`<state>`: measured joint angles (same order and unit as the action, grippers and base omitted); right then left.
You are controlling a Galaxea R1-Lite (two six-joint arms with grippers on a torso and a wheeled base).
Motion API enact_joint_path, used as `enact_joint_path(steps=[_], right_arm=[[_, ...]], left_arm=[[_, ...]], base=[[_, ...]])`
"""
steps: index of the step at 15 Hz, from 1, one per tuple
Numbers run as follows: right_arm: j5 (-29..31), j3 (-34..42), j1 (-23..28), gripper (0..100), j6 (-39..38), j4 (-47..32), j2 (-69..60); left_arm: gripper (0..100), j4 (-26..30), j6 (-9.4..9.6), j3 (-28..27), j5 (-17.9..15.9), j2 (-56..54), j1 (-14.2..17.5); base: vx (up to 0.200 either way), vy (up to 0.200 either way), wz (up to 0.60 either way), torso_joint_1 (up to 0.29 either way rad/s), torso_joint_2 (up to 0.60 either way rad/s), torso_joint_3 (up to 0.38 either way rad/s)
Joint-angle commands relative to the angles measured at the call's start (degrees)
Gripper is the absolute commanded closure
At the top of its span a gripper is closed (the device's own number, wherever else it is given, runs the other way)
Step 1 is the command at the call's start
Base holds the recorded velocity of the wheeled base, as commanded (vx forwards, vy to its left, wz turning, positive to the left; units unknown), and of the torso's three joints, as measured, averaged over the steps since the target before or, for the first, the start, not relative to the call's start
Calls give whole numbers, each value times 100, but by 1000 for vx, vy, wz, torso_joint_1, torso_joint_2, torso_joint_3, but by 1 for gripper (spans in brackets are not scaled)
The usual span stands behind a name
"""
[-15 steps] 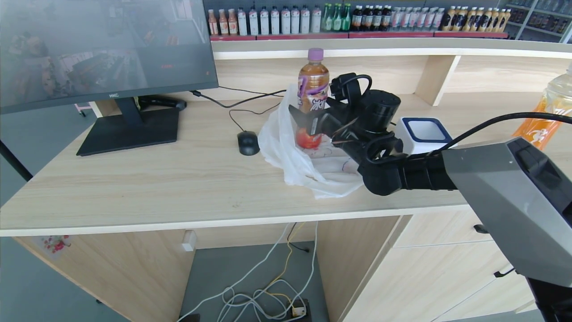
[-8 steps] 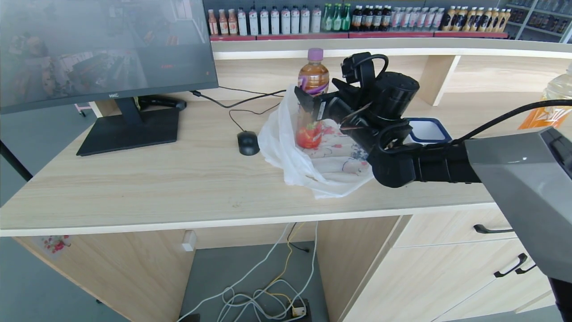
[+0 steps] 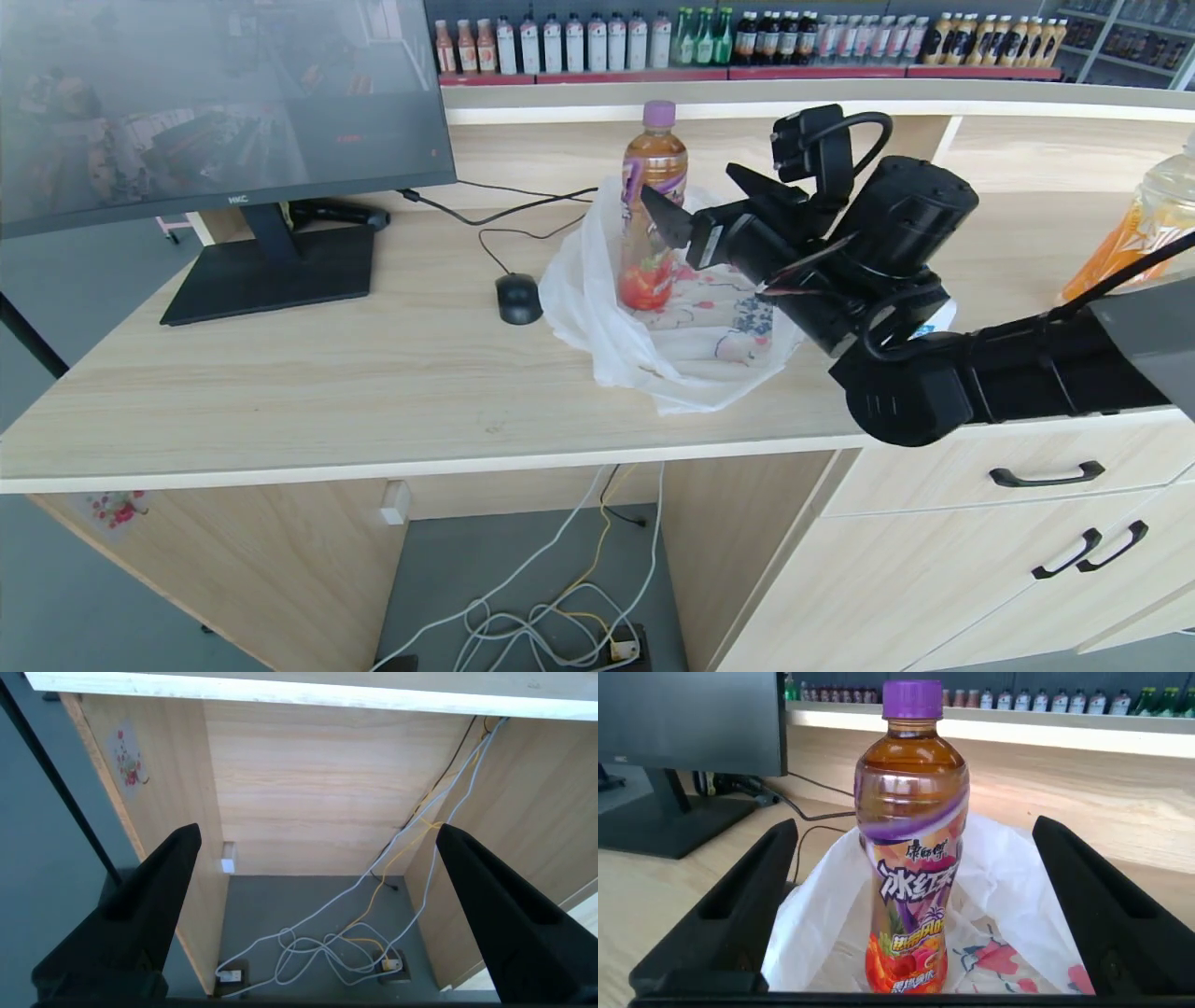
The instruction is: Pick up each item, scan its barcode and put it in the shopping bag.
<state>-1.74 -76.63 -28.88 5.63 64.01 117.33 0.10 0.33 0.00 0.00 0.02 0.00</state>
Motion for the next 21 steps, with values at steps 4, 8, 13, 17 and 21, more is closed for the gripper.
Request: enact_joint_path(steps=[4,8,13,17,21], right_arm=[[95,2354,-364,0,-9,1421,-1283],[95,2970,-364,0,70,1447,-1942],[78,4200,-768,0,43,1852,-2558],[69,4640,-979,0,61,2098,-2602],[95,4894,-953,0,61,2256,-2514]], left_arm=[[0,-1,2,0,0,-2,0],[0,-1,11,0,0,-2,0],[0,-1,20,0,0,6,0],[0,-1,11,0,0,-2,0],[0,-1,20,0,0,-2,0]], base=[[0,0,0,0,0,0],[0,0,0,0,0,0],[0,0,0,0,0,0],[0,0,0,0,0,0],[0,-200,0,4,-1,-2]])
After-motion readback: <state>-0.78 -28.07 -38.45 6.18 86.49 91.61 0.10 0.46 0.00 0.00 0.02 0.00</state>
